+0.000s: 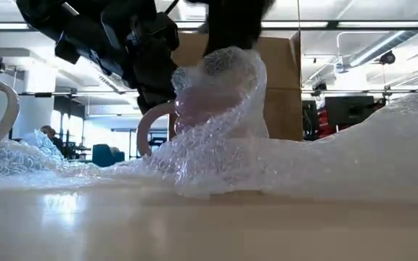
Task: Wrap mug
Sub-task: Wrap the purple mug with bubble wrap
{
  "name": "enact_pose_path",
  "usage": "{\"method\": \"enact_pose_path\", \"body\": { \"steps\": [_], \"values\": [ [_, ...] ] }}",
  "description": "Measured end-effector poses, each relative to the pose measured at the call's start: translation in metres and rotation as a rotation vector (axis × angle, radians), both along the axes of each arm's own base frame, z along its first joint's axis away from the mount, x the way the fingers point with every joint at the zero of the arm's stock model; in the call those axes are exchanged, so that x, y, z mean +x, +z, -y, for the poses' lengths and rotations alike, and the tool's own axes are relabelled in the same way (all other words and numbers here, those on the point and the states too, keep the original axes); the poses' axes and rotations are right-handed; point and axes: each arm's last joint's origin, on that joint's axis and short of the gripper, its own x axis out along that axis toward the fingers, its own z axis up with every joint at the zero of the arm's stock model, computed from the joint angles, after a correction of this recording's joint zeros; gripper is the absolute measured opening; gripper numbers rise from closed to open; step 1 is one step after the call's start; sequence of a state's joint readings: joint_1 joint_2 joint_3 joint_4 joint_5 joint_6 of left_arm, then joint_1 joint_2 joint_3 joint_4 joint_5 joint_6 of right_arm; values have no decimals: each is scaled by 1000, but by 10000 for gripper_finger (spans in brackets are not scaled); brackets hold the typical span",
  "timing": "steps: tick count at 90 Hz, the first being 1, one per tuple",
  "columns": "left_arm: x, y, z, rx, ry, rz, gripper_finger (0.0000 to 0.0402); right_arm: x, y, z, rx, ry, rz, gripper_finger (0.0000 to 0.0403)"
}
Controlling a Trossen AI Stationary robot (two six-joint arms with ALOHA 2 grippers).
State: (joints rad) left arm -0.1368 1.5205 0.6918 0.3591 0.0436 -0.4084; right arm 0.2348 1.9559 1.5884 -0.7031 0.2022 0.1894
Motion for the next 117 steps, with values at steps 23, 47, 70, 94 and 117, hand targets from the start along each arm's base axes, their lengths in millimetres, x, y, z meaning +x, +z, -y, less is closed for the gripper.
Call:
{"method": "enact_pose_path", "body": {
  "steps": [23,47,70,94,117],
  "values": [
    [-7,18,0,-67,-17,46,21,7,-31,-1,-18,-3,-63,0],
    [-15,39,-1,-2,-61,148,21,3,-18,-1,-10,-10,-42,0],
    [3,4,4,8,-68,72,21,2,-16,-1,-2,-22,-34,0],
    [10,-11,5,21,-73,38,21,-2,8,-4,15,-11,-16,0],
    [8,-7,4,48,-83,44,21,-9,44,-4,2,34,56,0]
  ]
}}
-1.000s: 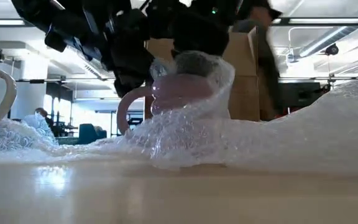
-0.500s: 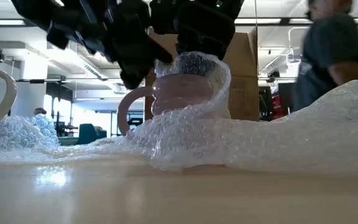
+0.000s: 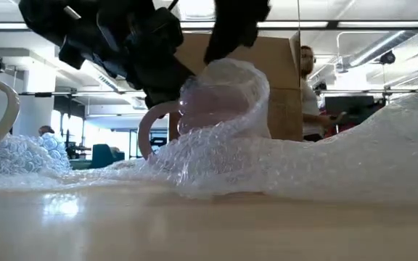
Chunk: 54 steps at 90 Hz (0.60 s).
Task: Wrap mug
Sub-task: Wrap the purple mug with bubble wrap
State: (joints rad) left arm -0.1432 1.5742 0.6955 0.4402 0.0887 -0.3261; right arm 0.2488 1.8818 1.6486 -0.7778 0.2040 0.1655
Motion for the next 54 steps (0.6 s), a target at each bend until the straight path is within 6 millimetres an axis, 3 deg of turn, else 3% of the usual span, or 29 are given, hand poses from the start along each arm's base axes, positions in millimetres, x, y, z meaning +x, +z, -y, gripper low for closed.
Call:
{"method": "enact_pose_path", "body": {
  "steps": [14,29,54],
  "values": [
    [-1,1,0,-1,1,-2,21,4,-20,-6,-1,40,2,0],
    [-2,2,0,-4,1,0,21,6,-55,-5,-8,31,-91,0],
    [-10,25,-1,-37,4,70,21,10,-67,-4,2,1,-96,0]
  ]
}}
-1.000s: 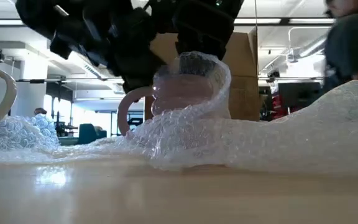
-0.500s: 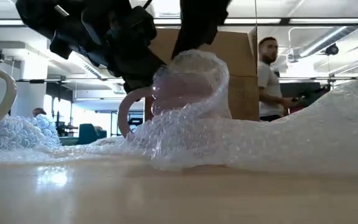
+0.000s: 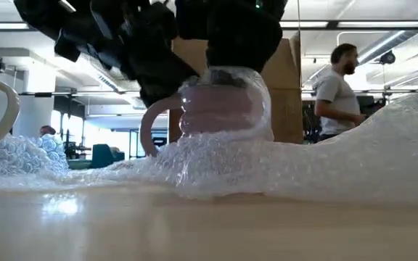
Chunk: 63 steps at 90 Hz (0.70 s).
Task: Wrap mug
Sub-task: Wrap the purple mug with bubble wrap
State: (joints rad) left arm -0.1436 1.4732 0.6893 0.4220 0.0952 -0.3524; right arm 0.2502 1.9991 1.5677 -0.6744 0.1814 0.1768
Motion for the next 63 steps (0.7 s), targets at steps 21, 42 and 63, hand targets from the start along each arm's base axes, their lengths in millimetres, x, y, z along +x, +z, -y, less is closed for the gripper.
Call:
{"method": "enact_pose_path", "body": {
  "steps": [21,42,63],
  "values": [
    [1,-4,0,5,3,-10,21,3,22,0,14,3,55,0],
    [8,-21,1,7,8,-63,21,-7,66,3,-14,0,-19,0],
    [9,-22,1,7,8,-63,21,-14,73,14,-240,-85,-51,0]
  ]
}}
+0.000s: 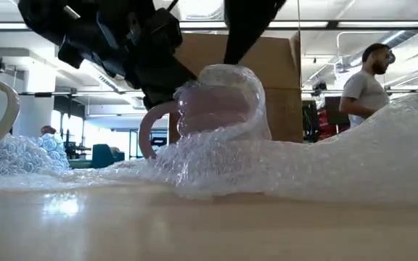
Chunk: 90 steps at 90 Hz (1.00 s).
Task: Wrap mug
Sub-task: Wrap the purple mug with bubble wrap
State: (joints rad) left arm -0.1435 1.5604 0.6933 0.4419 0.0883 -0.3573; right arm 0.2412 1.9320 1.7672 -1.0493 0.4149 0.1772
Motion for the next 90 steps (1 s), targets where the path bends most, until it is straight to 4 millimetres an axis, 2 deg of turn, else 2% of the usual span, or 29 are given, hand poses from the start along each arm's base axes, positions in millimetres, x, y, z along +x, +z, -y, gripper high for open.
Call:
{"method": "enact_pose_path", "body": {
  "steps": [9,17,25,42,58,68,75,85,90],
  "values": [
    [0,0,0,0,0,2,21,5,-15,4,45,5,16,0],
    [0,0,0,0,0,1,21,11,-32,1,126,54,31,0],
    [0,0,0,0,-2,2,21,13,-36,-6,196,95,52,0],
    [0,1,0,-1,1,6,22,15,-68,-6,215,69,-8,0],
    [0,1,0,-1,-1,10,22,22,-81,-8,218,89,-8,0],
    [0,1,0,-2,-1,13,22,19,-71,-7,221,90,-31,0],
    [0,1,0,-1,0,11,22,15,-52,-7,229,97,-34,0],
    [0,1,0,-1,0,10,22,11,-15,-6,239,108,45,0],
    [0,1,0,-1,0,11,22,8,-6,-5,239,109,64,0]
  ]
}}
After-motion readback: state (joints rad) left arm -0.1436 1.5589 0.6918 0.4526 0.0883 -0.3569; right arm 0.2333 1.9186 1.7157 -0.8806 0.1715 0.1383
